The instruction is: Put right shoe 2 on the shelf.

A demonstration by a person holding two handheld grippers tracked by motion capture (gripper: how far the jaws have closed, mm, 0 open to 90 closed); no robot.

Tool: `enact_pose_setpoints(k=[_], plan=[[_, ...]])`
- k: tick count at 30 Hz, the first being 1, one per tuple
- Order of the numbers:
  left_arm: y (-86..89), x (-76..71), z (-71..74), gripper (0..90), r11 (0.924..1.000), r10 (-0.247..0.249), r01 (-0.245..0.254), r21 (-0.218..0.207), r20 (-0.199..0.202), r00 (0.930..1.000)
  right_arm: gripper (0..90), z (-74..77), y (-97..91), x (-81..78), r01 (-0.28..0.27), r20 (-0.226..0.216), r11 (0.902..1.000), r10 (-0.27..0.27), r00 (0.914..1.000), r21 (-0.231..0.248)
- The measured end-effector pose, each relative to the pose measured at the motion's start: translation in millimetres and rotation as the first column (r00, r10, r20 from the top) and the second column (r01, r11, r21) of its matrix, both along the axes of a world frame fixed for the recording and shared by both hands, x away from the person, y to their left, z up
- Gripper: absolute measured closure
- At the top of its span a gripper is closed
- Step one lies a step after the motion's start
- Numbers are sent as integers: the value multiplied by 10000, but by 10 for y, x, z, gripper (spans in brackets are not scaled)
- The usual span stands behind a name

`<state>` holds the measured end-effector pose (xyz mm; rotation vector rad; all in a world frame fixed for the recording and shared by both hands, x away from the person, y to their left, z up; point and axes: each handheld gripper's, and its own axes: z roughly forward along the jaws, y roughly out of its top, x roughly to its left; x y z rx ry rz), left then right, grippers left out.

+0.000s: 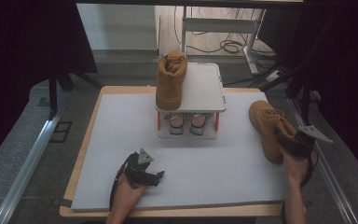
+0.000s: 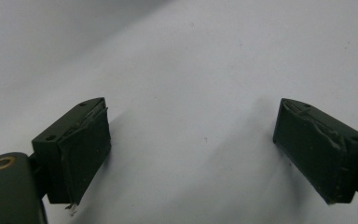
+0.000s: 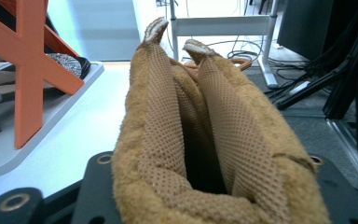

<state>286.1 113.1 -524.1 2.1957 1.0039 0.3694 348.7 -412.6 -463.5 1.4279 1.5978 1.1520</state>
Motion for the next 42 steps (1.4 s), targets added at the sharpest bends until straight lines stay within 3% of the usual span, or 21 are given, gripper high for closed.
enact_pose_setpoints(k=[15, 23, 42], plan=[[3, 1, 2, 106, 10000, -32, 32, 50, -6, 10000, 554, 181, 80, -76, 111, 64, 9994, -109, 9999, -321], [3, 1, 3, 106, 10000, -34, 34, 57, -9, 10000, 558, 309, 95, -155, 145, 499, 9995, -132, 9987, -265], [3, 2, 2, 106, 10000, -33, 33, 52, 10, 10000, 556, 761, 323, -234, -537, 1477, 9985, 551, 9875, -139]])
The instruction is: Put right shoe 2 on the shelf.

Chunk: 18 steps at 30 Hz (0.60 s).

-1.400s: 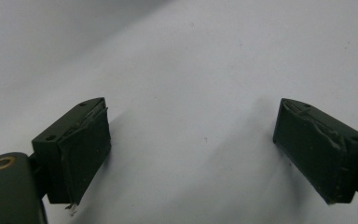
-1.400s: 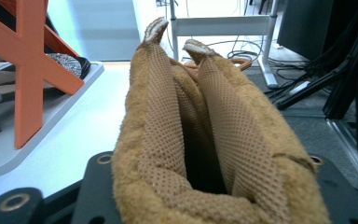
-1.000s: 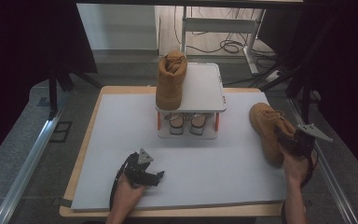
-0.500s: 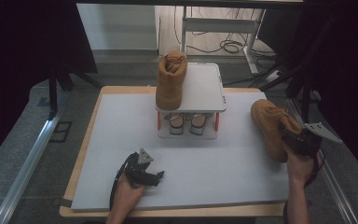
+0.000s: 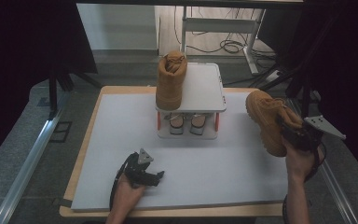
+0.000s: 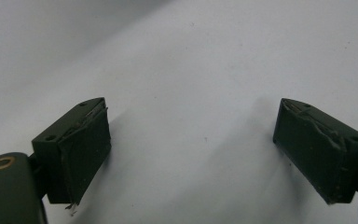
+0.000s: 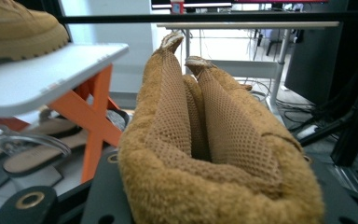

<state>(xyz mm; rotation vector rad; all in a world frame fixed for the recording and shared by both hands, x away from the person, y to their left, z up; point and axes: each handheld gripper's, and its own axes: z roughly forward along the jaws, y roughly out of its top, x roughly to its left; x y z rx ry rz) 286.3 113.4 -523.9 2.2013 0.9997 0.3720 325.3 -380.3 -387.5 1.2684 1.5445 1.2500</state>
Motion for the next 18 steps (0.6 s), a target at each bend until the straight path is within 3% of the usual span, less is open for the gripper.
enact_pose_setpoints(k=[18], plan=[[1, 0, 1, 106, 10000, -9, 9, 9, -4, 10000, 556, 379, 249, 85, -559, 501, 9984, 555, 9972, 76]])
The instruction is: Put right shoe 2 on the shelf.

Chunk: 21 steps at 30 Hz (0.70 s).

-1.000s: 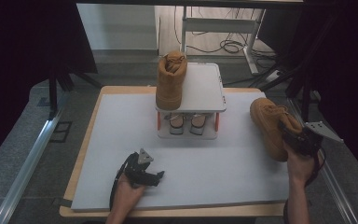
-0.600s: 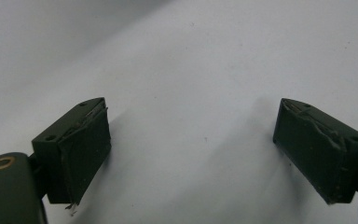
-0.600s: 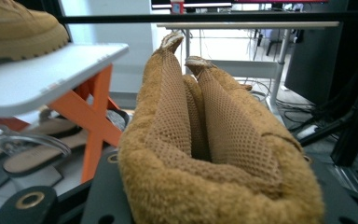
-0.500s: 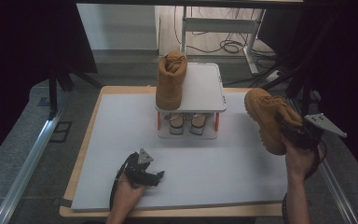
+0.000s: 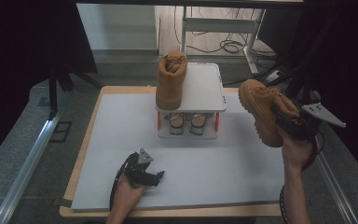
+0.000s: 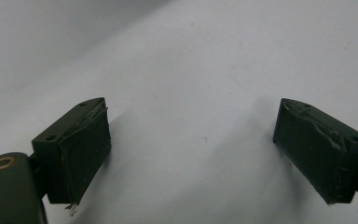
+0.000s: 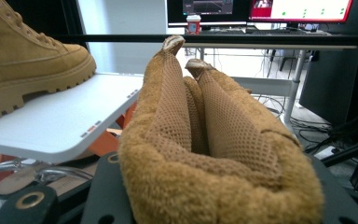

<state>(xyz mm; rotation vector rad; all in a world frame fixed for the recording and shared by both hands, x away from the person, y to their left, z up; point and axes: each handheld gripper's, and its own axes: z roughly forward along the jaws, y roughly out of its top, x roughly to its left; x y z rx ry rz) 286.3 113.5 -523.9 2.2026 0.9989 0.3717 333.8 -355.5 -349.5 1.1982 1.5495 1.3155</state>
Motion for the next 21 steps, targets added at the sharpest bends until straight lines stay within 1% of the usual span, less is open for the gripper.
enact_pose_setpoints(k=[6, 11, 14, 18, 21], plan=[[-2, 0, -1, 106, 10000, 21, -21, -25, 1, 10000, 558, 117, 58, 25, -63, 167, 9999, 65, 9998, -84], [-1, 0, 0, 106, 10000, 7, -7, -10, -3, 10000, 558, 215, 97, 45, -112, 288, 9999, 112, 9995, 3], [-1, 0, -1, 106, 10000, 10, -10, -13, 2, 10000, 558, 271, 132, 59, -147, 352, 9999, 149, 9993, -58], [0, 0, -1, 106, 10000, 7, -7, 4, 6, 10000, 558, 340, 193, 84, -264, 469, 9996, 270, 9985, -131], [0, 0, -1, 106, 10000, 7, -7, -2, 12, 10000, 558, 380, 237, 99, -400, 539, 9992, 404, 9977, -94]])
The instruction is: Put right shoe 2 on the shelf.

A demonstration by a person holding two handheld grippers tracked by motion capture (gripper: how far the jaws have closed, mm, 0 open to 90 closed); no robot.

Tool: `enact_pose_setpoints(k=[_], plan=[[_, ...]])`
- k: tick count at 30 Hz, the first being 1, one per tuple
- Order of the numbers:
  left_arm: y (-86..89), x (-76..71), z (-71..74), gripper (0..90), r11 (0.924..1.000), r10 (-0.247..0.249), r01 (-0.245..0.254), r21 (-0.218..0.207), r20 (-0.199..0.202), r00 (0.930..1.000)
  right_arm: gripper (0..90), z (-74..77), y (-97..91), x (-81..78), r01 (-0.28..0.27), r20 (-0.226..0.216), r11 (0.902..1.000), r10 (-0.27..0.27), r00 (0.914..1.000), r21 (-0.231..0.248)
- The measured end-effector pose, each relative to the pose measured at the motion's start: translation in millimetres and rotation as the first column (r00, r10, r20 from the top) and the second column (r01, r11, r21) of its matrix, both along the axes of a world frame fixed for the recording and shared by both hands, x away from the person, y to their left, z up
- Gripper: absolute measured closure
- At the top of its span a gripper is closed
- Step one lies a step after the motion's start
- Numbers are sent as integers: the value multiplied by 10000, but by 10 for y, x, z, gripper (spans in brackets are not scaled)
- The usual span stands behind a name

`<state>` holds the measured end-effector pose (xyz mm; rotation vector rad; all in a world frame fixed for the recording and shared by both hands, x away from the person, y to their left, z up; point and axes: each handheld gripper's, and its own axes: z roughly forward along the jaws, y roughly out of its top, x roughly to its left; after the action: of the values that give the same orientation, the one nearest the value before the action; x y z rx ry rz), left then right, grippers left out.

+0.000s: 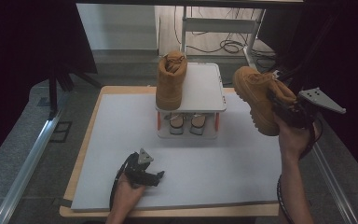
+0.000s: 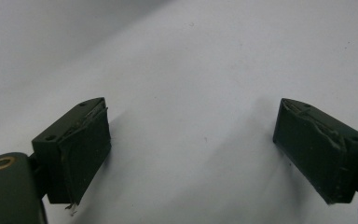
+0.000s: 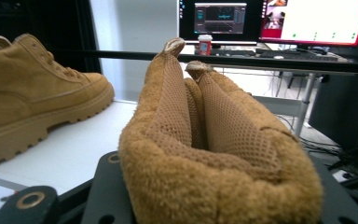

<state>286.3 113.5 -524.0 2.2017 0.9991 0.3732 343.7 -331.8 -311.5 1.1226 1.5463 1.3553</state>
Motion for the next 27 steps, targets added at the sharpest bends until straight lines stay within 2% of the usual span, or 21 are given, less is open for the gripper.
enact_pose_setpoints(k=[13, 27], plan=[[-1, 0, -2, 106, 10000, 3, -3, -19, 18, 10000, 558, 129, 259, 111, -379, 179, 9992, 380, 9991, -91], [0, 0, -2, 106, 10000, -4, 4, -9, 24, 10000, 558, 143, 536, 269, -566, 140, 9983, 569, 9983, -165]])
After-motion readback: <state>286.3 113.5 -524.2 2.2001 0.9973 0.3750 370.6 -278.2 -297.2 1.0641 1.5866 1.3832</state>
